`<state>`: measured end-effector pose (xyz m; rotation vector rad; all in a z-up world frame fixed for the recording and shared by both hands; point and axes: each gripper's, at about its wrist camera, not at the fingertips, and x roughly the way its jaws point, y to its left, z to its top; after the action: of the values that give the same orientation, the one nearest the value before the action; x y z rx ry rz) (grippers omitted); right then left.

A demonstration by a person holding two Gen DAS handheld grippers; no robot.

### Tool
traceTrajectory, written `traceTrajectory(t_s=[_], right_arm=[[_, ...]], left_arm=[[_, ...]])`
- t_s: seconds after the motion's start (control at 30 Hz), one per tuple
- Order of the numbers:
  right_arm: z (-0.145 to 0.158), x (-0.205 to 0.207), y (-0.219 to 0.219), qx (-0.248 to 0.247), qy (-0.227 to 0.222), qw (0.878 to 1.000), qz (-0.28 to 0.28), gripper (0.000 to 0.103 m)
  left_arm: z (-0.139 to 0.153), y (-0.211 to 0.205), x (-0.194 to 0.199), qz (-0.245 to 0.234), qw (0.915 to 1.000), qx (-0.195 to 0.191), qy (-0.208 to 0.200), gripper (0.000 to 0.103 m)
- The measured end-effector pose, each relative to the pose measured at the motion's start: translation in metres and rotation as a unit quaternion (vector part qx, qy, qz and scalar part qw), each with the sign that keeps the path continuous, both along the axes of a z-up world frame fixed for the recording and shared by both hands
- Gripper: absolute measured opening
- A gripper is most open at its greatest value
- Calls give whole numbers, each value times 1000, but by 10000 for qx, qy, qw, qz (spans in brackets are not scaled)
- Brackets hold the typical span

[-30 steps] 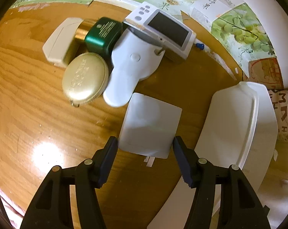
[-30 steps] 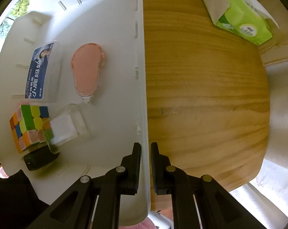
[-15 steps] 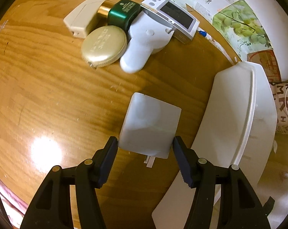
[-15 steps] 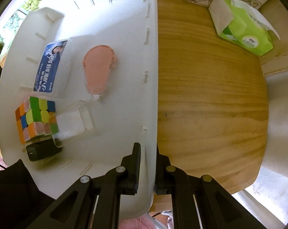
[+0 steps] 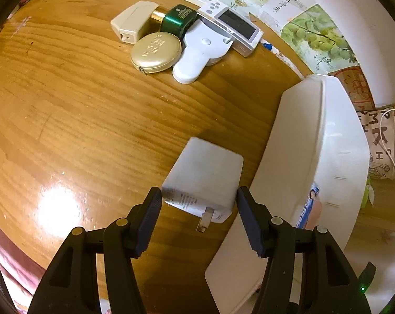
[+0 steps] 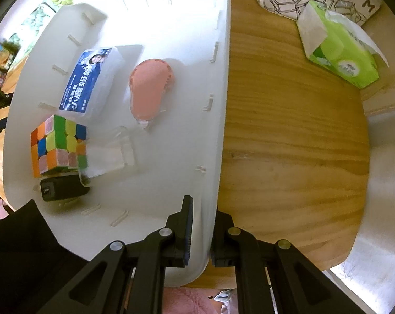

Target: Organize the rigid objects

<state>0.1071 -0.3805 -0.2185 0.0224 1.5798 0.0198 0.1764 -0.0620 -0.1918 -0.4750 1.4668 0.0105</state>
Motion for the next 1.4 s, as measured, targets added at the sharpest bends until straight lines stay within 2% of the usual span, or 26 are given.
traceTrajectory(t_s=[0.07,0.1,0.13,0.17,0.33,0.7,0.83,0.87,0.93,1.07,1.13,1.2,1.4], right_arm=[[2,-3,-1,22,-20,10000,50,10],[2,-6,0,40,-32,10000,70,10],[3,-7,0,56,-43,9999,96,10],[4,-11,1,68,-56,9999,119,10],[4,-18,4,107,-124,9997,193,10],[8,-30,-4,229,-292,9991,220,10],[7,-30,-3,200,-321,9990,240,10],[7,-29,-4,201,-325,9990,240,11],[9,-29,-4,202,-330,9990,237,11],[9,-31,-4,209,-331,9990,227,11],[9,-30,-4,212,-323,9990,221,11],[9,-31,-4,217,-314,9991,209,11],[8,-23,-9,260,-235,9993,158,11]], left_arm=[[7,2,-7,23,10000,-6,-57,57],[15,1,-10,43,9997,-119,-189,37],[21,2,-12,54,9997,-133,-216,29],[28,3,-14,69,9994,-221,-271,27],[50,2,-24,91,9986,-193,-489,23],[43,2,-29,233,9991,-128,-339,24],[39,3,-31,293,9990,-140,-302,29],[38,4,-31,287,9990,-135,-306,31],[39,5,-31,340,9987,-116,-357,43],[40,7,-26,359,9983,-93,-450,50],[40,9,-22,427,9977,-113,-523,68],[41,11,-18,571,9954,-323,-704,77],[40,13,-3,695,9922,-416,-945,82]])
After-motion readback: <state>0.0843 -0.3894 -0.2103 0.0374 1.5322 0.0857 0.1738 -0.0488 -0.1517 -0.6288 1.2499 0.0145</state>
